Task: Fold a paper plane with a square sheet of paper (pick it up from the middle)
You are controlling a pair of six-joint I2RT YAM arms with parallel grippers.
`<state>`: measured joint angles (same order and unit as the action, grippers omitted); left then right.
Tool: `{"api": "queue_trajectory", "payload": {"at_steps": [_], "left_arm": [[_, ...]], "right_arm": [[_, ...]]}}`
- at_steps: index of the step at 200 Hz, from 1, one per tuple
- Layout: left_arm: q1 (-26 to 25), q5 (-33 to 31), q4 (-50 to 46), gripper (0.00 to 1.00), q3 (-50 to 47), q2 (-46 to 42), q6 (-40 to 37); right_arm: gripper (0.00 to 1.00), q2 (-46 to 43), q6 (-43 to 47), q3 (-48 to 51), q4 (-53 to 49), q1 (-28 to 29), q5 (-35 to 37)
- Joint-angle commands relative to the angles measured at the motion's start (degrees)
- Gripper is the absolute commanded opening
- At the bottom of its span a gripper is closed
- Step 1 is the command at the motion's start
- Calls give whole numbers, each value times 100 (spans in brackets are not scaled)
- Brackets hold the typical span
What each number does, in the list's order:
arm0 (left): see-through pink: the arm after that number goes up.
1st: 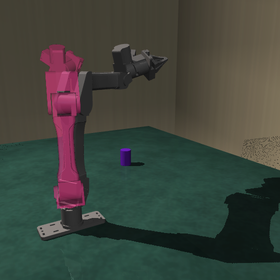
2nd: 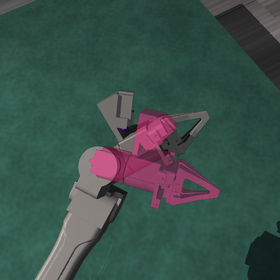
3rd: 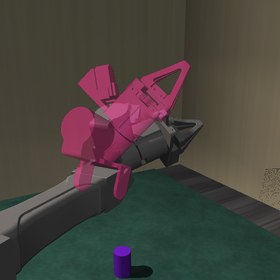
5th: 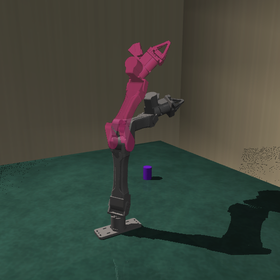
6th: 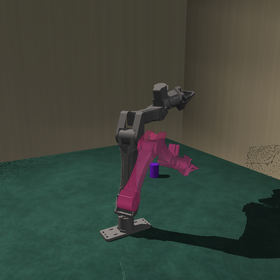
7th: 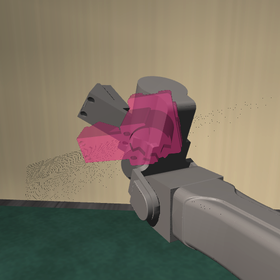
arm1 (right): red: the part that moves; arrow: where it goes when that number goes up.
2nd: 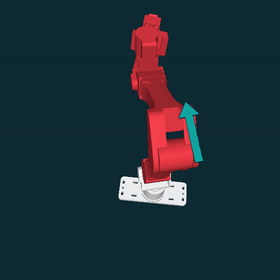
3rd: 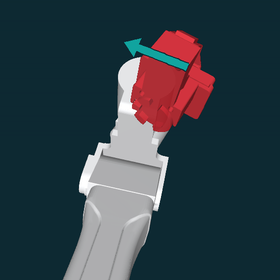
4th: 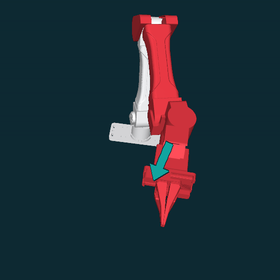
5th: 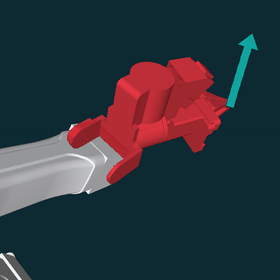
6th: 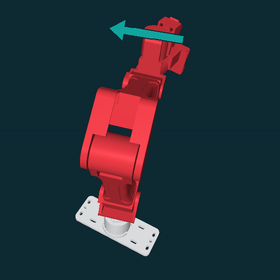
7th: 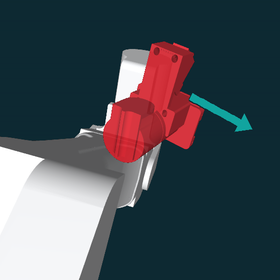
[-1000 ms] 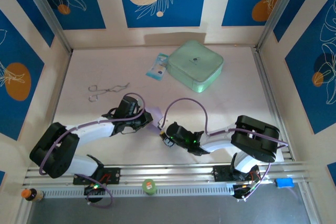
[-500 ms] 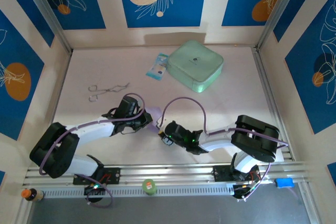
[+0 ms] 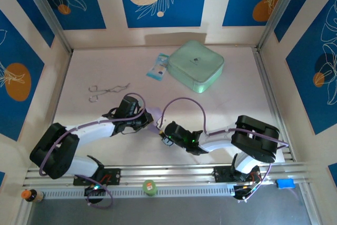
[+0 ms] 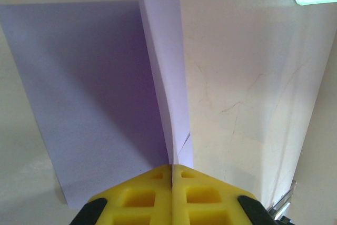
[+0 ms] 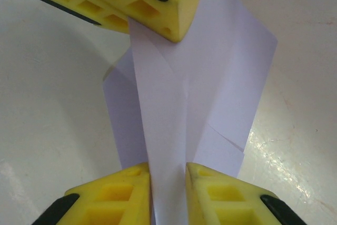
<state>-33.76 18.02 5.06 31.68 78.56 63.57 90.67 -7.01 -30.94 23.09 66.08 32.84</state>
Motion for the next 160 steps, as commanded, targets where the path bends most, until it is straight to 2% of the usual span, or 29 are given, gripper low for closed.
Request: {"api": "queue_trajectory", "payload": {"at_steps": [1, 58, 74, 103, 135, 160], "left_arm": [[45, 122, -127, 8, 156, 27, 8], [48, 105, -119, 10, 163, 56, -1], [47, 78, -128, 18, 155, 21, -3], [45, -62, -233, 40, 138, -166, -19], [45, -459, -623, 49, 119, -576, -90], [54, -765, -911, 52, 114, -895, -151]], "right_arm": [[21, 46, 68, -117, -15, 28, 29], [17, -38, -151, -36, 19, -16, 14], [14, -35, -288, -16, -2, -52, -70], [10, 2, -698, 22, 52, -120, -222], [9, 72, -1113, 18, 68, -216, -471], [8, 91, -1368, -8, 51, -312, -717]]}}
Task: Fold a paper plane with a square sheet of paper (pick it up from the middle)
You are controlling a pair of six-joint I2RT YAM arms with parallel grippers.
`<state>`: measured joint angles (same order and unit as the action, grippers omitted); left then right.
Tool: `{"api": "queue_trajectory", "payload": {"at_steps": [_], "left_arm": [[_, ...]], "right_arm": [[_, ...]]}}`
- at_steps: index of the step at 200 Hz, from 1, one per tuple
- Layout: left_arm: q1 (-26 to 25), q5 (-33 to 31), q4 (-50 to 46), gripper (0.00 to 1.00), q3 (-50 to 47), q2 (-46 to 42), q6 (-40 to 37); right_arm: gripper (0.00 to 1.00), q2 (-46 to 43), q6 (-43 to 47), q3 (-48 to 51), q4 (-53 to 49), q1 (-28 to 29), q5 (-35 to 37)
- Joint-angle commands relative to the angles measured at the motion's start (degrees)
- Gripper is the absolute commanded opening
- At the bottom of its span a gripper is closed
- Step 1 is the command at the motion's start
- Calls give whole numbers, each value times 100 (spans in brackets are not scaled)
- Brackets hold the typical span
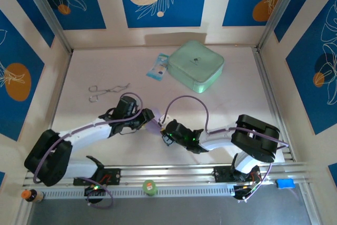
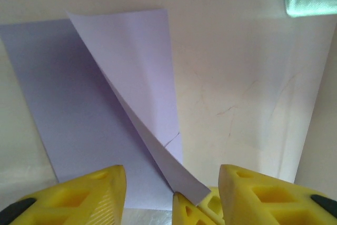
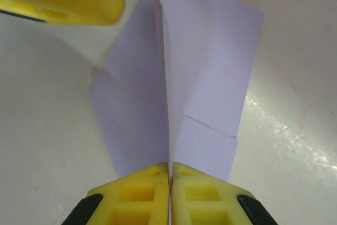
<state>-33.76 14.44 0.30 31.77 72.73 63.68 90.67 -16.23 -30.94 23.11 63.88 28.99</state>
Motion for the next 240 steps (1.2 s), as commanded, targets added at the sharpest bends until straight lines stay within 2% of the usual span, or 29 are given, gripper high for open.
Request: {"api": "queue_trajectory", "payload": {"at_steps": [1, 41, 84, 133, 177, 205, 240], "left_arm": [[54, -415, -443, 52, 99, -321, -167], [64, -489, -598, 52, 14, -610, -154], [95, -459, -741, 52, -229, -923, -138], [92, -468, -397, 50, -390, -863, 23], [89, -388, -324, 48, -390, -780, 23], [91, -268, -183, 43, -309, -595, -46], [86, 42, -11, 37, -73, -177, -171]], "right_arm": [[8, 91, -449, -8, 51, -98, -342], [8, 29, -1058, 94, 163, -395, -843], [8, 222, -1622, 77, 281, -402, -1079], [8, 227, -2129, 240, 421, -455, -1351], [9, 43, -2650, 377, 536, -990, -2436], [9, 120, -3008, 457, 820, -1365, -3311], [9, 225, -3305, 444, 1057, -1693, -4029]]}}
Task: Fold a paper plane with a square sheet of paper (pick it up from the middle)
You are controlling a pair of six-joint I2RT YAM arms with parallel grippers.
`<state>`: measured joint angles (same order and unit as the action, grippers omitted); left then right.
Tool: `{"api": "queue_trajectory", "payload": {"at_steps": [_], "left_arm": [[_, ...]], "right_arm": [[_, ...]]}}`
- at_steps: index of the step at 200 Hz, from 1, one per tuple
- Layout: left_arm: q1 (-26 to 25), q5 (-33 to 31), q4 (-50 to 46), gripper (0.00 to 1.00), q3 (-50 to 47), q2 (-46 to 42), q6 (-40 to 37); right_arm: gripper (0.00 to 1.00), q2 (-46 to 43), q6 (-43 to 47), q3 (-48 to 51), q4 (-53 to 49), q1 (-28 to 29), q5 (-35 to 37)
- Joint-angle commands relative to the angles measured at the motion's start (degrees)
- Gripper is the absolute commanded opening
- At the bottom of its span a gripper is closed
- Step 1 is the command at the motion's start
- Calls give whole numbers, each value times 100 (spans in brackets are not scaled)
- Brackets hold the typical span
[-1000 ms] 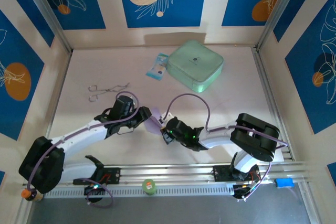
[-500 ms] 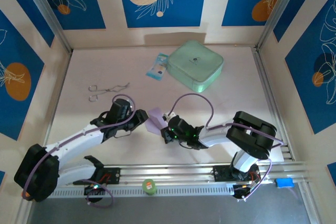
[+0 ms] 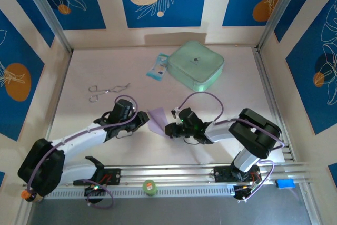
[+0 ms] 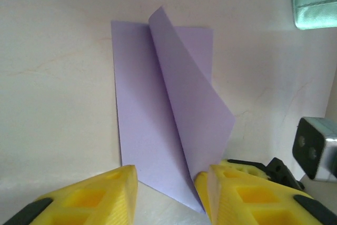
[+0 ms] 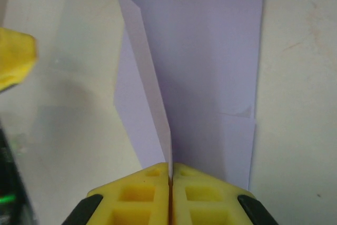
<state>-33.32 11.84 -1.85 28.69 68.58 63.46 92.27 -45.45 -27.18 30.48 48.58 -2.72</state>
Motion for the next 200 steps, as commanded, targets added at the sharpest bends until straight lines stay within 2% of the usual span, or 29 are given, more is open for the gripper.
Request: {"api": "queue_trajectory", "payload": {"at_steps": [1, 40, 120, 149, 200], "left_arm": [[43, 311, 207, 37, 239, 254, -149], [-34, 545, 563, 28, 370, 683, -144], [-257, 775, 992, 17, 604, 1578, -159], [-316, 688, 985, 12, 520, 1790, -113], [-368, 484, 1052, 9, 250, 1886, -34]], "right_arm": [[9, 73, -393, 70, 332, -168, -868], [9, 209, -699, 105, 419, -329, -1105], [9, 610, -1177, 272, 994, -393, -1213], [9, 609, -1306, 378, 1165, -410, -1157], [9, 635, -1410, 411, 1262, -428, -1213]]}}
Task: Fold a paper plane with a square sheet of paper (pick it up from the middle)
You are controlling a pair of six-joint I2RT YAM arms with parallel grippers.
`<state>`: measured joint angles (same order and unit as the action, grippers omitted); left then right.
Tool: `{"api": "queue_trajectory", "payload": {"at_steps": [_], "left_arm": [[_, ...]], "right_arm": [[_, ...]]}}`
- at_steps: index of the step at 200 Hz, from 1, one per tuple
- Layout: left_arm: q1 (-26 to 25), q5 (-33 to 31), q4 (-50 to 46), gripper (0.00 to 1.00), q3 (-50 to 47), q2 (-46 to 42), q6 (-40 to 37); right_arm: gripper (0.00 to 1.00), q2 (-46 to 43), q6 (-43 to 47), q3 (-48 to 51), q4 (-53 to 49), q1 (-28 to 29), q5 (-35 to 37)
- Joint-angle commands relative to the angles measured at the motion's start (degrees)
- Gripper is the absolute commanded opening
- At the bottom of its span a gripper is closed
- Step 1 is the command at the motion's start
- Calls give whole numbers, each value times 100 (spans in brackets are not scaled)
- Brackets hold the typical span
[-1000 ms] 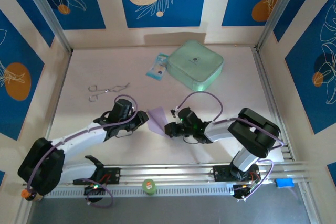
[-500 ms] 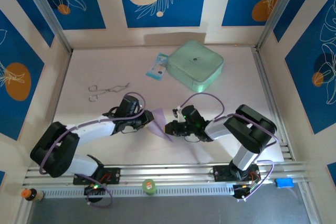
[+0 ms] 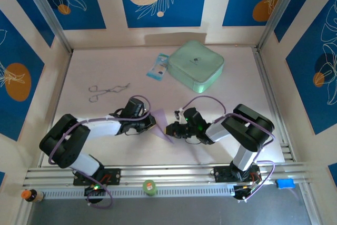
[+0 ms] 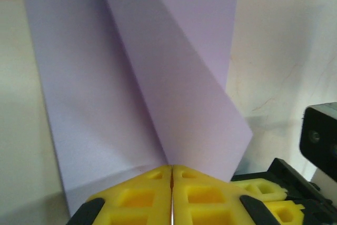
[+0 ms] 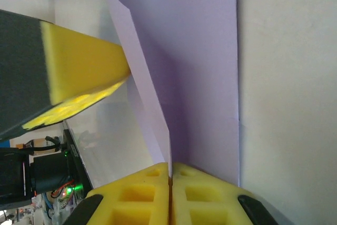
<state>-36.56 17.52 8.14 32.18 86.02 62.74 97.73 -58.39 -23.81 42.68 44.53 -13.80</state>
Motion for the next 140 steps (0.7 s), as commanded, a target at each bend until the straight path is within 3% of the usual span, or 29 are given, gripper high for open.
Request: {"api": "queue_trajectory", "payload": {"at_steps": [1, 140], "left_arm": [[-45, -83, 59, 9, -108, 147, 42], [-15, -187, -278, 7, -81, 451, -290]], "right_arm": [[9, 88, -118, 72, 41, -24, -105], [10, -82, -99, 112, -130, -243, -404]]}}
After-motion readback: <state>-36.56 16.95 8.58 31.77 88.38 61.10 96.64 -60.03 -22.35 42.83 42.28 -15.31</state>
